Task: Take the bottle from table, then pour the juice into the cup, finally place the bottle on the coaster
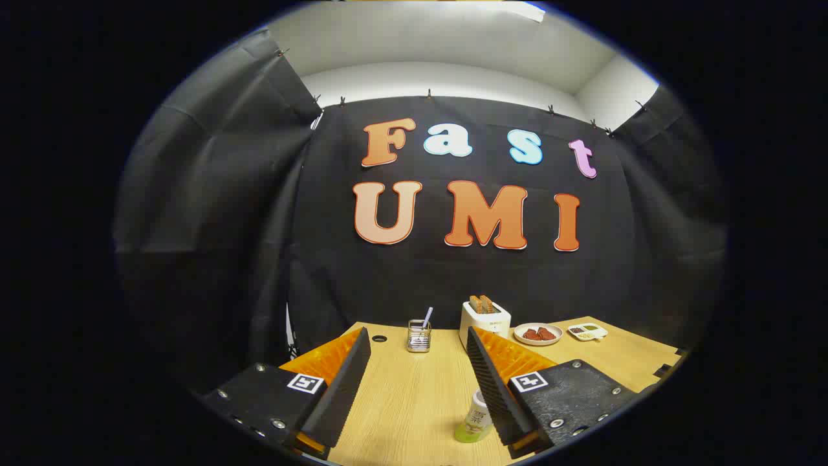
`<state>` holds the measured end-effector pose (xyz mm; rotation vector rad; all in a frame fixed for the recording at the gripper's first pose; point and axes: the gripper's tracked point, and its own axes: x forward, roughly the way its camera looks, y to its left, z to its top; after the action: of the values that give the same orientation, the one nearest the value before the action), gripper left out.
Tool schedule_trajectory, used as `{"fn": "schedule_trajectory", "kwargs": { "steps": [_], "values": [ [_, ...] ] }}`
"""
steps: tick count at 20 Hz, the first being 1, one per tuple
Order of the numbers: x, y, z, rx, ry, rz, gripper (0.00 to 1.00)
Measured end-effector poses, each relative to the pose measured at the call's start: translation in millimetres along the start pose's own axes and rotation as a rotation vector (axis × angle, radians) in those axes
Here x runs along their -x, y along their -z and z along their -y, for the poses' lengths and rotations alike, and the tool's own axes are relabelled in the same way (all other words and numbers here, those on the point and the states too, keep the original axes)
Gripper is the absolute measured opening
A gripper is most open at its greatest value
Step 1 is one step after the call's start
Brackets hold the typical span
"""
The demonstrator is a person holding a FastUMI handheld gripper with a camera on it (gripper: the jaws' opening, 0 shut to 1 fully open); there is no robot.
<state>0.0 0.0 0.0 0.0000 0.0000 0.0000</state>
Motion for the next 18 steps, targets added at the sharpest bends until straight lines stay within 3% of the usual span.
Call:
{"fn": "schedule_trajectory", "kwargs": {
  "steps": [18],
  "values": [
    [3, 1, 13, -0.002, 0.024, -0.031, 0.89]
  ]
}}
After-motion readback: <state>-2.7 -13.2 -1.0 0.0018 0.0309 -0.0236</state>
